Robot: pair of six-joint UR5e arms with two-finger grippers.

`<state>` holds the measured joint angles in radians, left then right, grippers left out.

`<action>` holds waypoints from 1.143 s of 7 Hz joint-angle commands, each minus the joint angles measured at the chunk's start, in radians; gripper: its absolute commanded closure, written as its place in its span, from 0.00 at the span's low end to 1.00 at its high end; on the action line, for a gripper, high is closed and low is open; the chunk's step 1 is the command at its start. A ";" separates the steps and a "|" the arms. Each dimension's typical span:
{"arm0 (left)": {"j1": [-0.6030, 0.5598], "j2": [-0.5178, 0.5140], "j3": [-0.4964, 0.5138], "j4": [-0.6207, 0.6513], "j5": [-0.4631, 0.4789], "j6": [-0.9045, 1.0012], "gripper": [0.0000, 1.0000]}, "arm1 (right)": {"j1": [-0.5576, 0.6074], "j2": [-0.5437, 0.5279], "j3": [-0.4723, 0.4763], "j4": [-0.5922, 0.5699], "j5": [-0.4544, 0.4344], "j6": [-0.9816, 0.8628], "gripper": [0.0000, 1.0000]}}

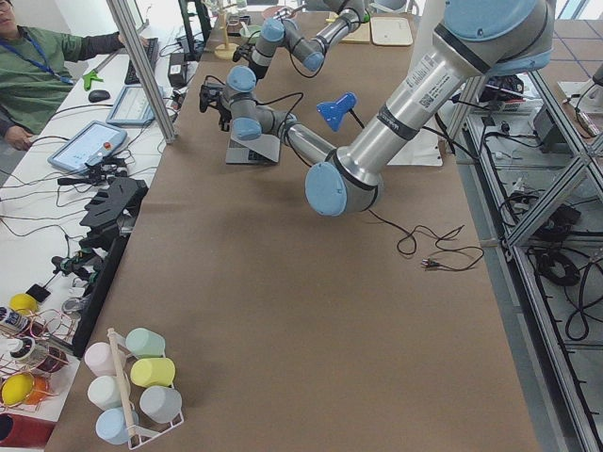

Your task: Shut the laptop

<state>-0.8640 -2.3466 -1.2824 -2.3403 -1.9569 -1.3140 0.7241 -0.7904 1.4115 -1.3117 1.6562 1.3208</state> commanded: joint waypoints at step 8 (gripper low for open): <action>0.095 -0.006 0.087 0.004 0.134 0.013 1.00 | 0.005 0.036 -0.099 0.063 -0.001 0.005 1.00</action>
<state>-0.7716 -2.3419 -1.2207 -2.3362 -1.8510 -1.3056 0.7286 -0.7678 1.3585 -1.2902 1.6564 1.3224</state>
